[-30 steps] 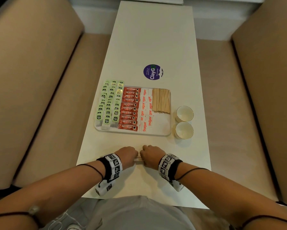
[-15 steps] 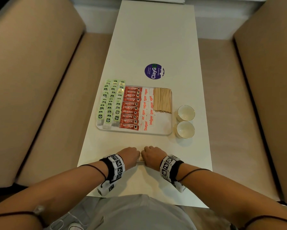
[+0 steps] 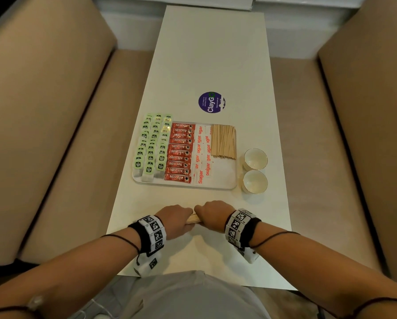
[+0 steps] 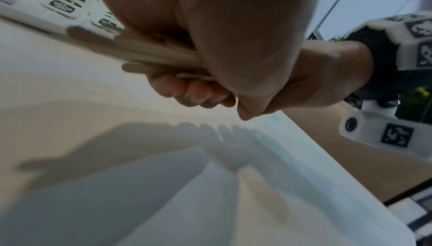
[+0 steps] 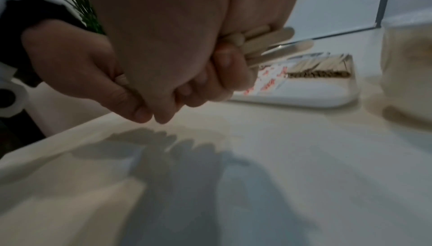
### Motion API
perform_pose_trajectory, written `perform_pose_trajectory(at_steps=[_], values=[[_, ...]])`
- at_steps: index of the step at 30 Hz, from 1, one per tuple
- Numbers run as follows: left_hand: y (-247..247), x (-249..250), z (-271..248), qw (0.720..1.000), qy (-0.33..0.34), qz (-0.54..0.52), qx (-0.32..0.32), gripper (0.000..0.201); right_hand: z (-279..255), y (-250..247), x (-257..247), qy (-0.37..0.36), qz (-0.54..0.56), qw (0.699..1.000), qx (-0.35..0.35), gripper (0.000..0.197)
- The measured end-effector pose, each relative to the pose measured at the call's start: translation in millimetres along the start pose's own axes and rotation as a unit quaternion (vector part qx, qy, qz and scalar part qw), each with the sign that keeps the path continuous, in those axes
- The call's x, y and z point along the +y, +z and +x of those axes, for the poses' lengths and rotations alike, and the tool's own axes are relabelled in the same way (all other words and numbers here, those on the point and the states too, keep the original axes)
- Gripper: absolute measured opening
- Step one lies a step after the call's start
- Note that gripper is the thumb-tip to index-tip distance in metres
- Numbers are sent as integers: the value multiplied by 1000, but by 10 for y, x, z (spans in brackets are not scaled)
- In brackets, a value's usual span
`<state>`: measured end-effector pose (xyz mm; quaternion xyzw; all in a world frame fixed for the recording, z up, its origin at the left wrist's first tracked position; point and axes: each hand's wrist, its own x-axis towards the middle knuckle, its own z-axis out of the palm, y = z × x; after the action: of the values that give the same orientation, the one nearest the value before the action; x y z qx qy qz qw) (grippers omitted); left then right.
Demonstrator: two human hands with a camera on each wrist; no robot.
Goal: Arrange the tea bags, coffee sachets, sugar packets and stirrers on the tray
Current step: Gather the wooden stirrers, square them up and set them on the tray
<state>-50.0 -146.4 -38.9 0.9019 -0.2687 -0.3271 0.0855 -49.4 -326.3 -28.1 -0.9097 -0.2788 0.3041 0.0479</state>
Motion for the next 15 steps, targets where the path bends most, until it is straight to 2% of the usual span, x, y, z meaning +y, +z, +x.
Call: perform_pose_trajectory(at_steps=[4, 8, 12, 15], values=[[-193, 14, -4, 999, -8, -37, -4, 23, -38, -196, 38, 0, -17, 1000, 23, 28], [-454, 1, -2, 999, -8, -42, 0, 25, -92, -510, 137, -40, 2, 997, 64, 29], [-678, -53, -18, 991, -5, -119, 58, 24, -207, -893, 351, -9, 101, 984, 145, 51], [-814, -61, -35, 982, 14, -162, 100, 18, -270, -1084, 487, 52, 213, 952, 211, 49]])
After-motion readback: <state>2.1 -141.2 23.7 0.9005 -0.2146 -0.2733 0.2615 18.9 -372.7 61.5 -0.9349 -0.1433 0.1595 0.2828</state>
